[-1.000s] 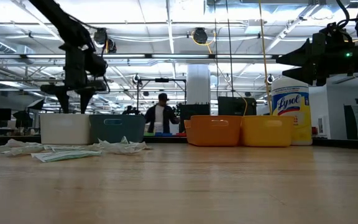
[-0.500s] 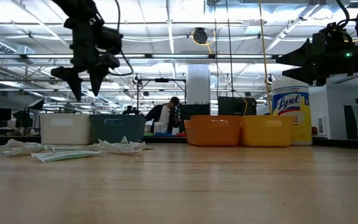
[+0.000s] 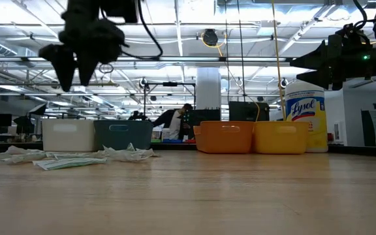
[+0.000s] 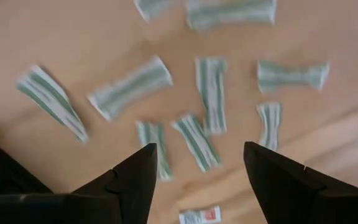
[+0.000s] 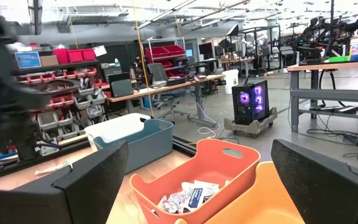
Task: Pick & Place First Aid Supplies
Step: Put the ointment pack into the white bin
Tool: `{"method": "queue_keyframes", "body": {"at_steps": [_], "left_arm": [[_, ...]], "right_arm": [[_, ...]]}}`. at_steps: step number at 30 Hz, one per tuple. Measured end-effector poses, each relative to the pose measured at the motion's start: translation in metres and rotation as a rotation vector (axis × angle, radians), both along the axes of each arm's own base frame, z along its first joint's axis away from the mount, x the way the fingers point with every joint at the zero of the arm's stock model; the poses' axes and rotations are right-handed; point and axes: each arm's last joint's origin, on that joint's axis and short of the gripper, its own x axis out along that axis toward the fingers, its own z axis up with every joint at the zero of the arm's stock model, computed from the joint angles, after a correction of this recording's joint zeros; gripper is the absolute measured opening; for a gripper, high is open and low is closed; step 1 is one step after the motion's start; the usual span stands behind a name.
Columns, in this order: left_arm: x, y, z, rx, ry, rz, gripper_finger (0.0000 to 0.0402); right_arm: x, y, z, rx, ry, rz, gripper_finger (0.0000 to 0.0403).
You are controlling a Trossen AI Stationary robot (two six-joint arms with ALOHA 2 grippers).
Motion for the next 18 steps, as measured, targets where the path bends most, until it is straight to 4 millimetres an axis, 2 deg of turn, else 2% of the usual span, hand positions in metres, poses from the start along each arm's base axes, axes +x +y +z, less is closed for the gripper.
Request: {"method": "queue_keyframes", "body": {"at_steps": [5, 11, 18], "left_arm": [[0.001, -0.052, 0.0, 0.008, 0.018, -0.028, 0.0246], [-0.008, -0.105, 0.0, 0.007, 0.025, -0.045, 0.0246], [-0.027, -0.151, 0.0, 0.015, 0.023, -0.197, 0.0246]], "right_arm": [[0.0, 0.0, 0.0, 0.0, 0.0, 0.0, 0.0392], [0.0, 0.0, 0.0, 0.0, 0.0, 0.0, 0.0392], [0.0, 0.0, 0.0, 0.0, 0.0, 0.0, 0.0392]]}}
